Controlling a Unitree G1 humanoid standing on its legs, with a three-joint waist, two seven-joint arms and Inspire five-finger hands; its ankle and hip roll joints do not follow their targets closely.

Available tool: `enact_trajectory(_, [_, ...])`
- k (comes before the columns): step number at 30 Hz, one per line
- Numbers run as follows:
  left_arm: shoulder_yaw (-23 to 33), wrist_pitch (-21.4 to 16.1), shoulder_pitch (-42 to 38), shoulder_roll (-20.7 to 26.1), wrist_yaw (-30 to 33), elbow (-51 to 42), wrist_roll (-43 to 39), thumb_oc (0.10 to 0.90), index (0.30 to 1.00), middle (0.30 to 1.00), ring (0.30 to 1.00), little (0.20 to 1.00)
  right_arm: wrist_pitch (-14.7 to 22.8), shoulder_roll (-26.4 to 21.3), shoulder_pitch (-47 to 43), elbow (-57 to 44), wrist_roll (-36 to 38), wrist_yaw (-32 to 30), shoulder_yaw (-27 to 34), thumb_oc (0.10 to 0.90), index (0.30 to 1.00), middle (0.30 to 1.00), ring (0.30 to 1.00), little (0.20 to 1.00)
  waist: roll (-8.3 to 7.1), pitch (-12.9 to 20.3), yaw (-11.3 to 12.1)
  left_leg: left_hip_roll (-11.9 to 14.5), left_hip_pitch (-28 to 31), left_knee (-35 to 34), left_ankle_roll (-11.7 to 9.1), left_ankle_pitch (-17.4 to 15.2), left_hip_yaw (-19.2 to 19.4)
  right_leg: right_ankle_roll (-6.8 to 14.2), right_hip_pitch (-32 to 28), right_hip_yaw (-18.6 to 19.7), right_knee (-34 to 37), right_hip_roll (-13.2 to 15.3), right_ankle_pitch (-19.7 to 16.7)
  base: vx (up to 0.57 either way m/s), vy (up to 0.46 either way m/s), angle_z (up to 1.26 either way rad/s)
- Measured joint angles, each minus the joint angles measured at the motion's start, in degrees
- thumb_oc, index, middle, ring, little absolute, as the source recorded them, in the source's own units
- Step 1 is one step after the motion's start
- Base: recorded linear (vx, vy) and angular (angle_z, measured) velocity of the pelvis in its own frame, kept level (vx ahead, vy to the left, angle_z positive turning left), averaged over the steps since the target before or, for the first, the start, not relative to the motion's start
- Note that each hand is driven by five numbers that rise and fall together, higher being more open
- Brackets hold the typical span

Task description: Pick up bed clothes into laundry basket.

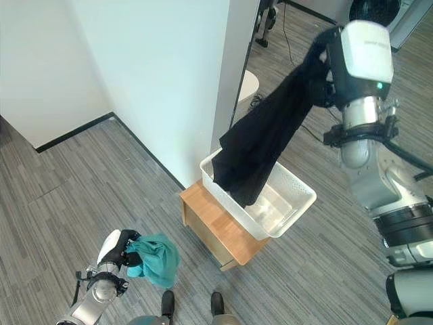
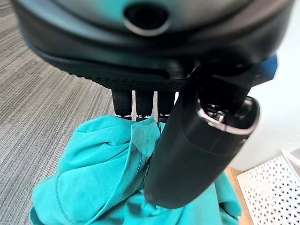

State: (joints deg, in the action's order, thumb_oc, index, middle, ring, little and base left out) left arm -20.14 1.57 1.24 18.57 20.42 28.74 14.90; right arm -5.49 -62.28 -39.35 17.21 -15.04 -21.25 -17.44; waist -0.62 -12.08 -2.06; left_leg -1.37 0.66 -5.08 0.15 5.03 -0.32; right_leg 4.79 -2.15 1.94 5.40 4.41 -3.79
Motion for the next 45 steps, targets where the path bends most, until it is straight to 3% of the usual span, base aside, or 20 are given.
enact_trajectory(4, [0.0,0.0,0.0,0.3,0.1,0.1,0.0,0.400,0.300,0.300,0.300,0.300,-1.8,3.2,2.9,5.8,0.3,-0.1,4.2,0.400,0.300,0.300,0.300,0.300,0.52,-0.2,-0.2,0.1,-1.5,0.0,0.0,0.0,0.5,0.1,1.7,0.3,0.1,0.0,-0.1,-0.06,-0.003,-0.07])
enact_trajectory(7, [-0.2,0.0,0.1,0.3,0.0,0.2,-0.1,0.400,0.300,0.300,0.300,0.300,-2.5,6.1,5.7,6.8,0.6,0.0,6.6,0.400,0.300,0.300,0.300,0.300,2.02,-1.0,-0.4,0.1,-3.1,0.0,0.1,0.1,1.2,0.1,3.6,1.0,0.0,0.0,-0.5,-0.04,-0.009,-0.13])
enact_trajectory(15, [-2.0,-0.2,-2.4,-0.2,0.2,0.5,-0.1,0.400,0.300,0.300,0.300,0.300,-3.1,10.8,6.5,12.8,0.3,0.8,-0.3,0.400,0.300,0.300,0.300,0.300,5.15,-3.4,1.1,0.2,-8.0,0.0,0.0,1.0,0.6,0.0,8.1,0.0,0.0,-0.2,-1.2,-0.06,-0.010,0.04])
enact_trajectory(19, [-2.4,-0.4,-4.3,-0.5,0.5,2.0,-0.2,0.400,0.300,0.300,0.300,0.300,-3.0,13.9,5.5,14.4,0.2,0.8,-1.4,0.400,0.300,0.300,0.300,0.300,4.75,-4.1,1.9,0.2,-9.5,0.0,-0.3,1.3,-0.2,0.0,9.3,-0.4,0.0,-0.2,-1.2,-0.02,-0.025,0.11])
enact_trajectory(26, [-1.8,-0.4,-6.0,0.0,1.8,2.9,-0.3,0.400,0.300,0.300,0.300,0.300,-2.8,16.7,3.4,13.7,0.2,-0.5,-0.2,0.400,0.300,0.300,0.300,0.300,1.77,-7.2,3.3,0.2,-10.3,0.0,-0.6,1.5,-1.2,0.0,9.7,-1.7,0.0,-0.2,-1.2,0.01,-0.023,0.08])
enact_trajectory(27, [-2.0,-0.4,-6.2,0.0,1.8,2.9,-0.3,0.400,0.300,0.300,0.300,0.300,-2.7,17.1,3.4,13.7,0.2,-0.5,-0.2,0.546,0.519,0.519,0.519,0.519,1.44,-7.4,3.4,0.1,-10.3,0.0,-0.6,1.5,-1.3,0.0,9.6,-1.8,0.0,-0.2,-1.2,0.00,-0.024,0.04])
enact_trajectory(28, [-2.0,-0.4,-6.5,0.1,1.8,2.9,-0.3,0.400,0.300,0.300,0.300,0.300,-2.6,17.5,3.4,13.7,0.2,-0.5,-0.2,0.800,0.900,0.900,0.900,0.900,1.17,-7.5,3.7,0.1,-10.3,0.1,-0.6,1.5,-1.4,0.0,9.6,-1.9,0.0,-0.2,-1.2,0.00,-0.031,0.06])
enact_trajectory(37, [-1.9,-0.2,-9.3,0.9,1.8,4.2,-0.3,0.400,0.300,0.300,0.300,0.300,-1.9,20.8,6.1,15.0,2.1,-0.2,1.1,0.800,0.900,0.900,0.900,0.900,0.28,-8.0,4.4,0.1,-8.8,0.1,-0.6,1.6,-2.2,0.0,7.7,-3.2,0.0,-0.2,-1.2,0.01,-0.010,0.06])
enact_trajectory(43, [1.5,1.2,-8.6,1.0,2.0,4.0,1.1,0.400,0.300,0.300,0.300,0.300,-1.0,26.2,22.5,-0.9,2.6,-2.1,17.5,0.800,0.900,0.900,0.900,0.900,-0.91,-8.7,3.4,0.1,-5.6,0.0,-0.4,1.3,-0.1,0.0,5.1,-1.6,0.0,-0.1,-1.2,0.07,0.003,-0.11])
enact_trajectory(45, [3.6,2.1,-7.8,1.2,2.1,3.8,2.9,0.400,0.300,0.300,0.300,0.300,-0.6,27.7,28.7,-7.7,1.8,-3.1,23.2,0.800,0.900,0.900,0.900,0.900,-0.91,-8.7,2.1,0.2,-4.4,0.0,-0.2,1.0,0.5,0.1,4.2,-1.0,0.0,-0.1,-1.1,0.10,-0.001,-0.17])
